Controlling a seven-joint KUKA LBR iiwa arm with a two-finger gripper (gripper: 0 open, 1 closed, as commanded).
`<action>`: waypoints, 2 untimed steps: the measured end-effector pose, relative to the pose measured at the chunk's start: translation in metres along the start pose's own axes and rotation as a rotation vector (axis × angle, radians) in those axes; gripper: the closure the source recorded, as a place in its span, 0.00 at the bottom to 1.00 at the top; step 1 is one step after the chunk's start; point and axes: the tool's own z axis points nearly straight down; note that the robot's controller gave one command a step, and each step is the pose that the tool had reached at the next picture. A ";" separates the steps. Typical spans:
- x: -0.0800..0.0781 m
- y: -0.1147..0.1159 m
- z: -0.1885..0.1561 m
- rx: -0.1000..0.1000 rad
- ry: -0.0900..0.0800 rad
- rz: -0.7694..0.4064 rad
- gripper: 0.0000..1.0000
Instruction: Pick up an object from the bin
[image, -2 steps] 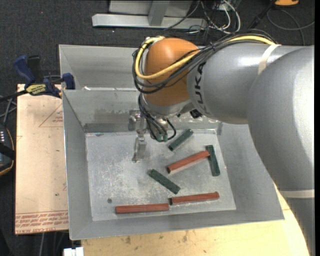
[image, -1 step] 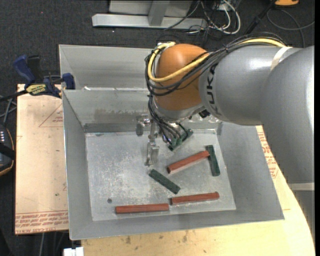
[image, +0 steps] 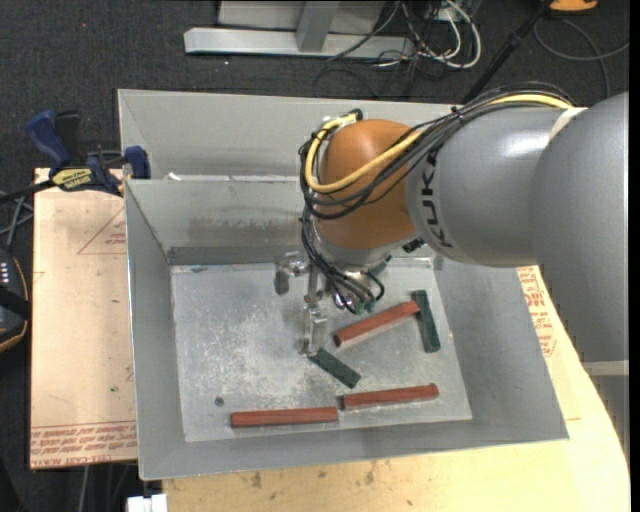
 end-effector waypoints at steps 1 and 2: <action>0.020 -0.028 0.014 -0.001 0.002 -0.005 0.00; 0.030 -0.061 0.055 0.001 -0.002 -0.216 1.00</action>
Offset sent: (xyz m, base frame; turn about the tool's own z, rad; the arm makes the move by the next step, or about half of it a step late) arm -0.0190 -0.0658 -0.0584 -0.2194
